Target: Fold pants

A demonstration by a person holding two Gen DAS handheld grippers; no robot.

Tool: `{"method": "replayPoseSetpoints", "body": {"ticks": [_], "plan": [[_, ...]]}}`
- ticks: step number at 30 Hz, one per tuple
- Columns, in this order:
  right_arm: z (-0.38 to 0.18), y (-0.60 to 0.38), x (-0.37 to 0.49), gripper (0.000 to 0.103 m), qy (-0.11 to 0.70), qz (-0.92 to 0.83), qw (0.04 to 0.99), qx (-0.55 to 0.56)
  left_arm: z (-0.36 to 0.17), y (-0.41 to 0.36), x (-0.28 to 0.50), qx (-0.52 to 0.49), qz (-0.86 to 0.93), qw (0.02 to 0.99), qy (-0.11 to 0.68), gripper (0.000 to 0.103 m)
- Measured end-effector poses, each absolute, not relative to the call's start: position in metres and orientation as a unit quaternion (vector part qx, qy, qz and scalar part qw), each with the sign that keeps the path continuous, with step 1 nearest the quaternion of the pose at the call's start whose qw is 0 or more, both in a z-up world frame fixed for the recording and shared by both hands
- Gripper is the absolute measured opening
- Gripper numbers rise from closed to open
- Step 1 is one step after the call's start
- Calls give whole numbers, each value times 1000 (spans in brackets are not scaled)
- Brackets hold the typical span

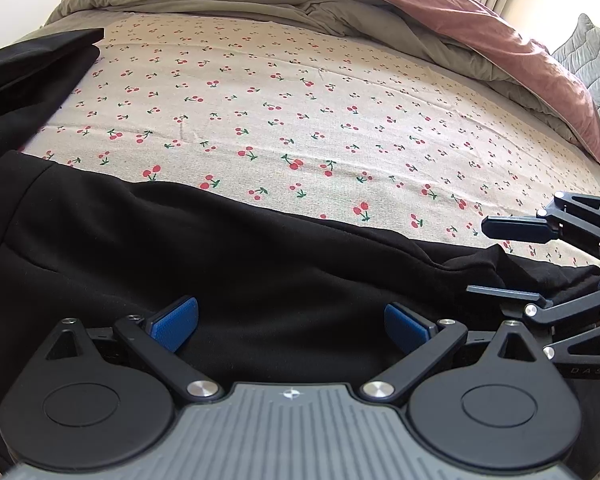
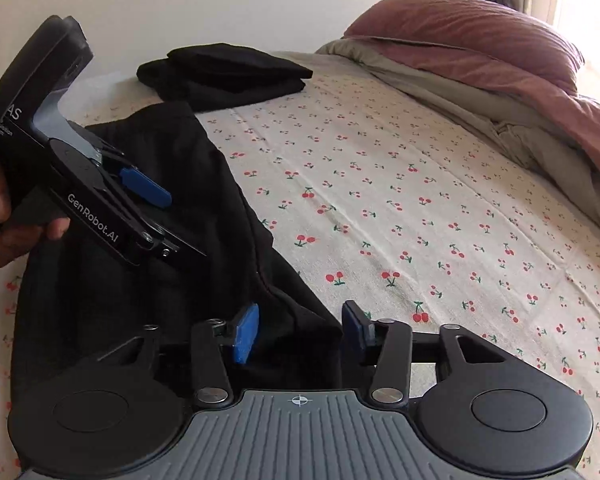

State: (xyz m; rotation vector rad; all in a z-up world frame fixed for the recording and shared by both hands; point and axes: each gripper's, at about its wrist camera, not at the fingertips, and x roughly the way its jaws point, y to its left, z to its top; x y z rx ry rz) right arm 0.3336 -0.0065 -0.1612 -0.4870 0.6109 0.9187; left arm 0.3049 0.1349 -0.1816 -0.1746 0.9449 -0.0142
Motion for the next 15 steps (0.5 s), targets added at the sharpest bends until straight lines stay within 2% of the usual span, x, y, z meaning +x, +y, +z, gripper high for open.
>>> {"method": "replayPoseSetpoints", "body": {"ticks": [2,3,4,6,8,9,12,15], "plan": [[-168,-3,335,55,288,427,827,-226,-182,135,305,-84,-6,887,455,95],[-171,-2,338,50,298,427,825,-218,-182,135,305,-84,-7,887,455,95],[-172,-2,339,37,303,429,824,-211,-182,136,305,-85,-8,886,455,95],[-170,-6,339,25,300,430,828,-198,-182,136,305,-87,-8,886,455,95],[-164,-10,337,23,288,428,834,-194,-181,137,305,-88,-9,886,455,95],[-161,-12,337,17,284,427,836,-195,-181,137,305,-89,-9,886,456,95],[-154,-16,340,8,280,435,837,-179,-180,139,307,-96,-9,884,458,95],[-146,-24,363,6,282,422,852,-130,-177,151,309,-143,-10,879,455,95]]}}
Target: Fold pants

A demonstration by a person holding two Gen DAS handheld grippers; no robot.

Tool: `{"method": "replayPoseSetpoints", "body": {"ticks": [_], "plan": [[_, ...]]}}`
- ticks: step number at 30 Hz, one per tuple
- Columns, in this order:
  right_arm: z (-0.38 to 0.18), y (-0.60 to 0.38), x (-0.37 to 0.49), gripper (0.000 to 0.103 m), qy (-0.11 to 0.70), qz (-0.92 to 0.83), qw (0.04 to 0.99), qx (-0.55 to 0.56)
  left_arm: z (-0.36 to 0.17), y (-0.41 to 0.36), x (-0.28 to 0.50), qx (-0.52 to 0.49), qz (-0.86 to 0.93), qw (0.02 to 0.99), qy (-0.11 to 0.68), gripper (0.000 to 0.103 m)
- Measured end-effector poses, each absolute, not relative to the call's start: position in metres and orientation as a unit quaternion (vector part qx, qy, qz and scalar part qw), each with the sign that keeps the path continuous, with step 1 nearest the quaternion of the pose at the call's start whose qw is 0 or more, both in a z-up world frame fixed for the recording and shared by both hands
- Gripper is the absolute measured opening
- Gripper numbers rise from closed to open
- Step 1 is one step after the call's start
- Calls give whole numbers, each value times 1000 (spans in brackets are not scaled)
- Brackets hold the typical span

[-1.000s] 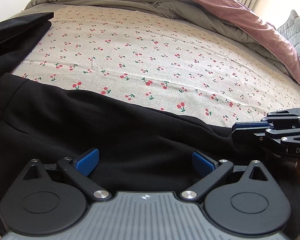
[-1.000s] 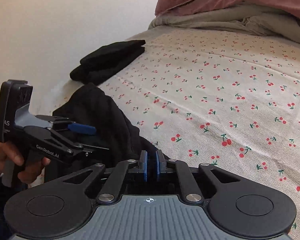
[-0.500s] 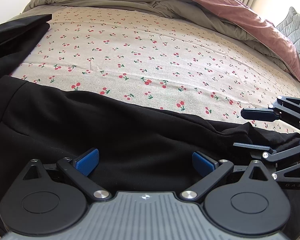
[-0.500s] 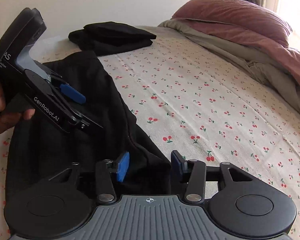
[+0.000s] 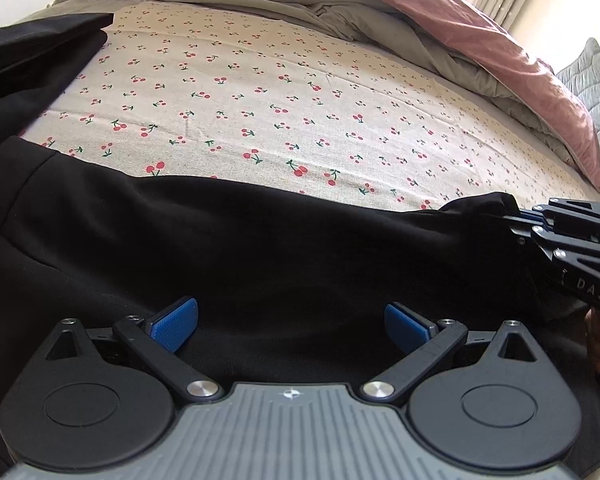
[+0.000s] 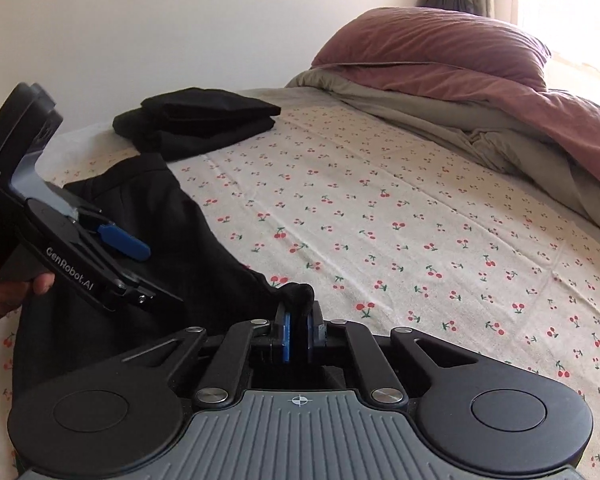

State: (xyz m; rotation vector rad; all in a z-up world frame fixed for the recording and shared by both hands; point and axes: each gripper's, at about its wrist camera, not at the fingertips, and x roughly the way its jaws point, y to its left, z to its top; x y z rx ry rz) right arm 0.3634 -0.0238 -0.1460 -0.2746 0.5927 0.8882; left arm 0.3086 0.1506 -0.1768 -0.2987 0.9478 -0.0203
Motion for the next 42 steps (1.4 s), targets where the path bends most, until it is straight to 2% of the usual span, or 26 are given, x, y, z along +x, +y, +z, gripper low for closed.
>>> {"method": "replayPoseSetpoints", "body": {"ticks": [4,8,12,17,18,23,28,31,34,37,39,40,41,42], "plan": [[-145,-32,424,4,315,420,850,-42,-180,158,308,-166,-11,877,451,95],[-177,-9,450,4,356,408,836,-85,-179,147,308,-129,-12,881,455,95],[-185,-16,449,4,349,409,841,-64,-178,156,309,-155,-14,877,454,95],[-171,-13,435,11,332,340,874,-105,-167,184,302,-209,9,875,438,95],[-164,-16,431,18,320,314,887,-110,-162,194,299,-223,18,876,428,95],[-137,-47,384,19,311,280,903,-99,-140,248,266,-279,75,882,371,95],[-131,-62,301,23,336,280,887,-151,-118,302,219,-295,168,888,309,95],[-129,-68,258,37,364,283,873,-159,-124,331,198,-314,223,869,312,95],[-134,-70,227,38,396,278,865,-136,-139,347,189,-367,222,844,321,95],[-146,-64,201,38,383,328,851,-148,-149,340,195,-348,210,847,343,94],[-152,-56,190,38,379,353,839,-165,-154,327,202,-307,221,855,356,88],[-153,-54,187,38,377,364,836,-163,-157,321,206,-288,223,857,364,82],[-153,-53,183,38,376,379,831,-157,-160,315,208,-267,227,858,376,51],[-154,-52,181,38,376,391,826,-153,-164,309,213,-247,232,857,388,25]]}}
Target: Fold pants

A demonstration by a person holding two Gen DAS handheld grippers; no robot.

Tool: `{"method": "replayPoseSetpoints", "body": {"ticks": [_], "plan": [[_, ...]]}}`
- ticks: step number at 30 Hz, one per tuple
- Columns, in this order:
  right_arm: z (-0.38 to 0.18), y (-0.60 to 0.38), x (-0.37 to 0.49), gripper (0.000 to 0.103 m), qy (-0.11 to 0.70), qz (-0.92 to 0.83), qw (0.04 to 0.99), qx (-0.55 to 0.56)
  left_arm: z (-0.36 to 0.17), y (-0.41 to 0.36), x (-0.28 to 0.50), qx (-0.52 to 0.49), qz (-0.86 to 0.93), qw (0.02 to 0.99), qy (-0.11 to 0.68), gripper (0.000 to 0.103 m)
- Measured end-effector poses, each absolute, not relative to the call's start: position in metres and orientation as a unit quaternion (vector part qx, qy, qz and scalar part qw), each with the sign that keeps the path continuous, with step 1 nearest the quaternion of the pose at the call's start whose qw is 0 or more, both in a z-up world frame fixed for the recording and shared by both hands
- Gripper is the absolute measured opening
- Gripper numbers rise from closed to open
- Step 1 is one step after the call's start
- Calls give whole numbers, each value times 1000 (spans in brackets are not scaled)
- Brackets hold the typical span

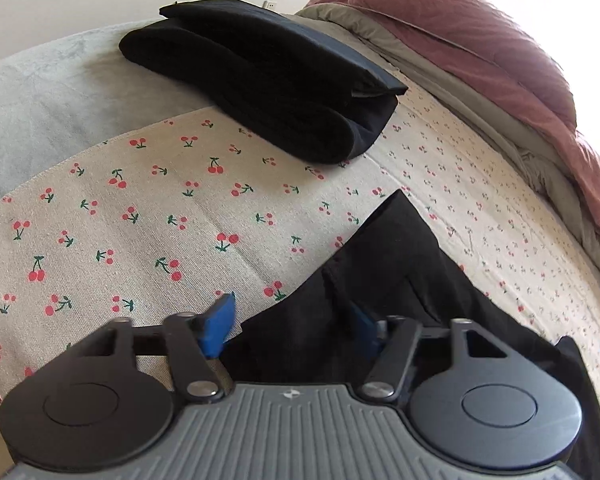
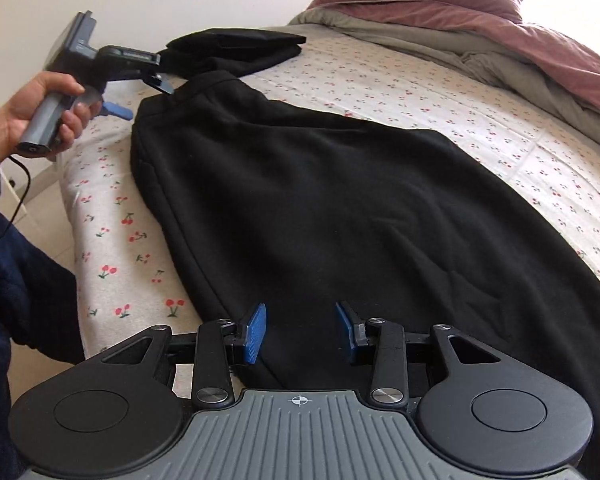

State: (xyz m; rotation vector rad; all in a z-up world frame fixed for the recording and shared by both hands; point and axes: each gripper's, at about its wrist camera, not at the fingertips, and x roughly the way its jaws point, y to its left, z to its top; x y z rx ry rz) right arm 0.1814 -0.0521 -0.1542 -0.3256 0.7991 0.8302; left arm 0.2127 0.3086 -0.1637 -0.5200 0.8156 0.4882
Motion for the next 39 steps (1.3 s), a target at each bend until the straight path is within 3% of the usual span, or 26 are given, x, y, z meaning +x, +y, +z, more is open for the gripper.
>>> {"method": "replayPoseSetpoints", "body": {"ticks": [5,10,16,19,20,21,22,24,27,31,34,39], "plan": [[-177,-47,181,37,417,399,800,-164,-166,293,206,-181,258,868,383,10],[-177,-55,179,39,432,416,788,-137,-162,290,191,-161,267,874,373,10],[-174,-65,182,37,429,422,790,-115,-162,288,205,-147,280,865,390,26],[-158,-82,182,38,416,430,797,-86,-141,291,200,-159,315,866,354,41],[-150,-89,181,38,404,430,804,-72,-132,291,198,-159,324,870,337,49],[-142,-99,182,46,392,425,814,-57,-123,288,196,-157,327,875,321,53],[-136,-111,184,57,381,414,826,-38,-116,284,196,-155,324,880,310,54],[-128,-140,195,63,373,378,848,5,-108,270,201,-152,297,892,305,54],[-131,-177,215,63,390,291,873,45,-110,234,220,-142,218,908,327,58],[-163,-229,249,63,488,136,858,87,-131,152,249,-69,105,922,367,59],[-170,-277,253,60,489,119,849,161,-150,98,261,-4,51,920,390,61],[-170,-335,225,57,486,58,857,164,-182,66,280,-1,21,892,451,65]]}}
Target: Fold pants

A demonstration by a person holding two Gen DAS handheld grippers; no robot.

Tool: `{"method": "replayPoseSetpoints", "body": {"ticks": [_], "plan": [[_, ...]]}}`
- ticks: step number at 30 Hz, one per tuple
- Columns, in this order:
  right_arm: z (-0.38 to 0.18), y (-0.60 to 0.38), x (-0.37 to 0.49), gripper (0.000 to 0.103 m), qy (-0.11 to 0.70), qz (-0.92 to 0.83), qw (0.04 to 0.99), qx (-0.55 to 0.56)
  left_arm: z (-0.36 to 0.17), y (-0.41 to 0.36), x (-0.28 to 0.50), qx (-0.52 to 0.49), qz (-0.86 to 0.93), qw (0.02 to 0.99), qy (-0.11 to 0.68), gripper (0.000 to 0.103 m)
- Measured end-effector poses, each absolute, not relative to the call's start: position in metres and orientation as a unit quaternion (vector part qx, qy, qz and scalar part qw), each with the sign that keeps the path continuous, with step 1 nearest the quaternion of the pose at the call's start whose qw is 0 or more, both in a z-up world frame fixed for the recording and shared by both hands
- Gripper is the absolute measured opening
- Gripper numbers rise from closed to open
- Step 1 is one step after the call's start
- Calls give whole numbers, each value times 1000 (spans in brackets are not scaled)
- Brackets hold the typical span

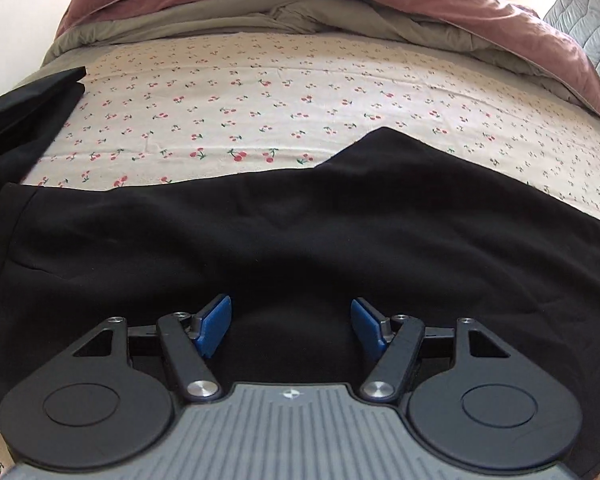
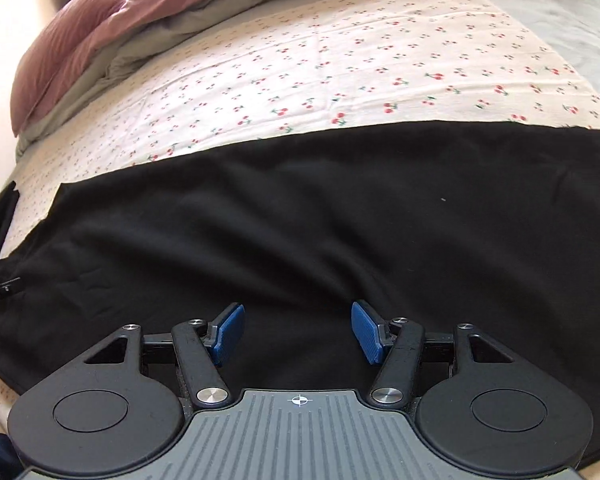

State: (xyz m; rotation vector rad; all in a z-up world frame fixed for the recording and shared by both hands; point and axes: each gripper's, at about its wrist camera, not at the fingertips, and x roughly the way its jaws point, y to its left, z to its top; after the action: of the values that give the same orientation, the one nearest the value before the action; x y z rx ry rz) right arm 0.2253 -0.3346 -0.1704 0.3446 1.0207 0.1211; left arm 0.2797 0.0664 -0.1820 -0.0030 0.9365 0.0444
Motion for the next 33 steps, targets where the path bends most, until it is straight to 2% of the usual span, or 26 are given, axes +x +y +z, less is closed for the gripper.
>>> {"method": "replayPoseSetpoints", "body": {"ticks": [3,6,10,13,14,16,17,24,28,30,33], "plan": [[-172,-348,201,58,490,84,854,153,-186,58,283,23,36,896,441,72],[-165,-357,180,61,471,98,868,124,-183,54,286,18,46,899,436,72],[-160,-395,174,62,439,33,886,149,-178,32,286,30,17,910,413,72],[-171,-409,180,63,467,-39,877,103,-185,9,289,63,-2,908,415,72],[-175,-408,178,65,481,-53,872,68,-187,6,289,70,0,907,415,73],[-179,-404,165,82,496,-50,867,11,-187,4,291,76,1,908,413,73],[-180,-405,158,83,503,-41,863,2,-186,5,292,75,2,907,414,73],[-175,-437,135,82,512,-22,858,29,-183,11,292,51,0,905,421,73],[-156,-434,134,83,456,-41,888,30,-177,6,288,35,-28,913,406,73],[-149,-438,141,83,426,-49,901,67,-173,0,285,34,-38,917,394,73],[-151,-438,162,83,417,-56,902,97,-176,-8,286,40,-45,918,391,73]]}}
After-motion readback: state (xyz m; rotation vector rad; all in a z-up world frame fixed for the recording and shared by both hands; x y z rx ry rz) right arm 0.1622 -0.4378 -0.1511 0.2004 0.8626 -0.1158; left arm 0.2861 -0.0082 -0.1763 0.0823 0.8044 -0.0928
